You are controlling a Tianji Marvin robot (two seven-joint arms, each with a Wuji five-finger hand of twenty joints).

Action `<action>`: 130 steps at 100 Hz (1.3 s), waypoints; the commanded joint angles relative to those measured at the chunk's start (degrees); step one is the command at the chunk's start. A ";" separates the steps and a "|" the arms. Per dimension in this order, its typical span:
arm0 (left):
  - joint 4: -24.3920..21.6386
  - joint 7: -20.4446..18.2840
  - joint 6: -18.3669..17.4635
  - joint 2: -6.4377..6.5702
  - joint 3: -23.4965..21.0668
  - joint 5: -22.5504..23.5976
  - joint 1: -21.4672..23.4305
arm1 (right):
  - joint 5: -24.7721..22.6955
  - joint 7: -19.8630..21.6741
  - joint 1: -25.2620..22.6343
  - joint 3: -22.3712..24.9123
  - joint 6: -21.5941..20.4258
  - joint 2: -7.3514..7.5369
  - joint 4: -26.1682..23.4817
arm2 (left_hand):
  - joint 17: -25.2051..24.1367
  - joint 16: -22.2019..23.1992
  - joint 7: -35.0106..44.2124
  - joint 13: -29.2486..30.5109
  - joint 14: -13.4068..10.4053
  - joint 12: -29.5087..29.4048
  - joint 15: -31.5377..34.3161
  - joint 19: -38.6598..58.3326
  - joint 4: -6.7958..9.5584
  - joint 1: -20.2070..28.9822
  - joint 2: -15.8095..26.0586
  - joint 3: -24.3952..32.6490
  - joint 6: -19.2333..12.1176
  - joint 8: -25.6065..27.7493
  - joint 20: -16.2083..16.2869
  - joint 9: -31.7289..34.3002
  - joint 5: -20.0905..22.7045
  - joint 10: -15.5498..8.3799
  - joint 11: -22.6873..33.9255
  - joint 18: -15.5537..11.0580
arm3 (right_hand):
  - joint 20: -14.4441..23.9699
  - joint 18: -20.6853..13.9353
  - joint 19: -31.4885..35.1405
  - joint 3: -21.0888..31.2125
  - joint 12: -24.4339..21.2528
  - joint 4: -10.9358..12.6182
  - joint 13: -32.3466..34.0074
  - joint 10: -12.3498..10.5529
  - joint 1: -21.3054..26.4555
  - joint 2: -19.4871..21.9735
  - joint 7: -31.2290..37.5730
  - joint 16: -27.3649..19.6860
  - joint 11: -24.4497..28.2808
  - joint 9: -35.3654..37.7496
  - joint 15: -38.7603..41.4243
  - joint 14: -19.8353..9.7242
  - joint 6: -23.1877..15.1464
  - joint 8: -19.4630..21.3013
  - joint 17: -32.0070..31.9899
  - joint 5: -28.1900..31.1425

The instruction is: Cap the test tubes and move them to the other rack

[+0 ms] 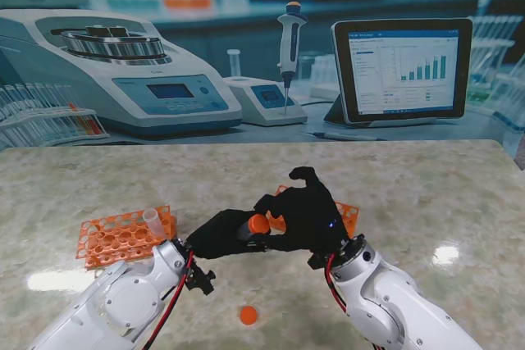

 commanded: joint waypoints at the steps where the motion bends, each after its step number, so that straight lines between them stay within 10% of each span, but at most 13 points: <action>1: -0.76 -0.40 -0.40 -0.23 0.47 0.08 0.08 | 0.11 0.32 -0.19 -0.59 0.56 -0.40 0.27 | 1.78 0.89 1.14 0.24 -0.56 -0.05 1.54 5.01 0.25 1.17 2.81 1.21 -2.78 1.61 -0.45 0.37 1.25 -2.08 -0.34 -3.68 | 1.36 -1.09 0.86 5.44 0.49 1.46 1.83 -1.57 7.05 2.00 7.42 1.13 1.08 1.69 2.52 -1.37 -14.32 2.00 -0.41 5.94; 87: -0.89 -0.35 -0.37 -0.24 0.54 0.15 0.13 | 2.32 -0.20 1.59 -3.37 6.90 -1.40 1.15 | 1.78 0.91 1.15 0.27 -0.51 -0.04 1.55 5.01 0.25 1.11 2.85 1.23 -2.78 1.61 -0.45 0.39 1.29 -2.06 -0.35 -3.68 | 2.72 -2.22 3.49 4.14 3.46 4.60 4.70 -1.98 -0.35 9.47 3.18 2.87 8.51 4.71 8.11 -1.13 -13.25 15.14 1.87 16.38; 99: -0.89 -0.39 -0.35 -0.23 0.60 0.09 0.10 | 2.79 0.52 1.66 -3.55 7.57 -1.50 0.91 | 1.73 0.91 1.15 0.27 -0.51 -0.03 1.55 4.99 0.25 1.11 2.87 1.23 -2.82 1.61 -0.45 0.38 1.27 -2.08 -0.35 -3.67 | 2.75 -2.35 3.82 5.32 3.80 6.94 5.08 -1.86 -2.61 10.66 0.72 3.08 9.94 5.31 9.28 -0.87 -12.59 23.75 2.06 18.68; 130: -0.87 -0.43 -0.38 -0.23 0.60 0.07 0.05 | 5.31 2.37 2.82 -4.28 9.68 -2.09 1.36 | 1.62 0.91 1.16 0.27 -0.51 -0.02 1.54 4.93 0.28 1.17 2.81 1.27 -2.75 1.61 -0.44 0.37 1.29 -2.09 -0.35 -3.64 | 2.17 -3.32 5.82 6.06 1.21 7.06 8.21 -2.53 -9.23 10.78 11.10 2.96 18.84 7.39 14.18 -1.38 -14.54 23.36 4.76 22.98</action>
